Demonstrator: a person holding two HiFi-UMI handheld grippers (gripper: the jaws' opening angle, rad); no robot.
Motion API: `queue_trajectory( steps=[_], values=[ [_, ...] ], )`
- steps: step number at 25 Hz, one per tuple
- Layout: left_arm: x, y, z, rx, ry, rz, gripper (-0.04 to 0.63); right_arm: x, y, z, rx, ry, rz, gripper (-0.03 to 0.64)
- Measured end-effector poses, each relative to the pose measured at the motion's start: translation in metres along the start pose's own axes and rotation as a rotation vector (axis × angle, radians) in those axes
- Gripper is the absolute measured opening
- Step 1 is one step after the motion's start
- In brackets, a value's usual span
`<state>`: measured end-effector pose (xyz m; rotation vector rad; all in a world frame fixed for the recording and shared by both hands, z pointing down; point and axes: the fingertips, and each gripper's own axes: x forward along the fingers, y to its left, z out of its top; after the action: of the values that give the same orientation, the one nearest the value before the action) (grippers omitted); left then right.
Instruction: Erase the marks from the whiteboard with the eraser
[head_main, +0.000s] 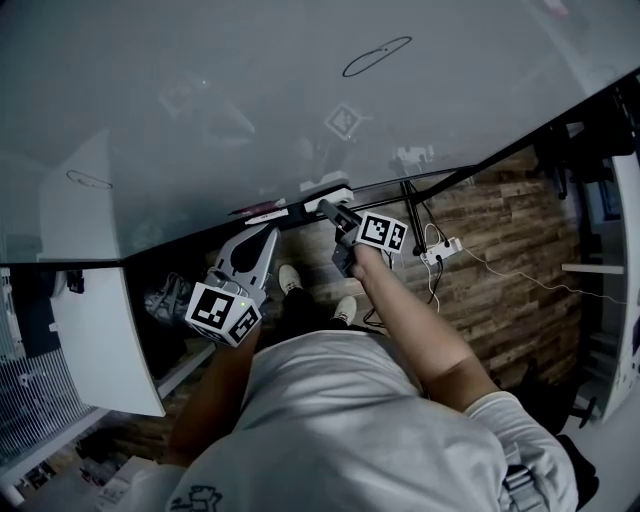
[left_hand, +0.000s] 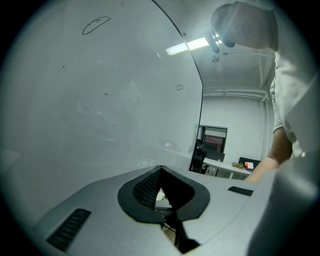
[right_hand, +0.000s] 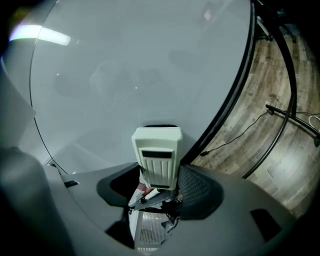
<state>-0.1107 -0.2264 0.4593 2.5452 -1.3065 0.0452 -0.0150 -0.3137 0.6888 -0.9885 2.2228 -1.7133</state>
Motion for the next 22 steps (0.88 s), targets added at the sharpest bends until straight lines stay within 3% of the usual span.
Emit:
queue_trajectory(
  steps=[7,22],
  values=[
    [-0.004,-0.022,-0.003,-0.005,-0.022,0.004,0.006,-0.041,0.047,0.003,-0.057,-0.029,0.100,0.239],
    [-0.080,-0.089,0.014,-0.042,-0.090,0.086,0.006,-0.180,0.213,-0.042,-0.489,-0.049,0.428,0.239]
  ],
)
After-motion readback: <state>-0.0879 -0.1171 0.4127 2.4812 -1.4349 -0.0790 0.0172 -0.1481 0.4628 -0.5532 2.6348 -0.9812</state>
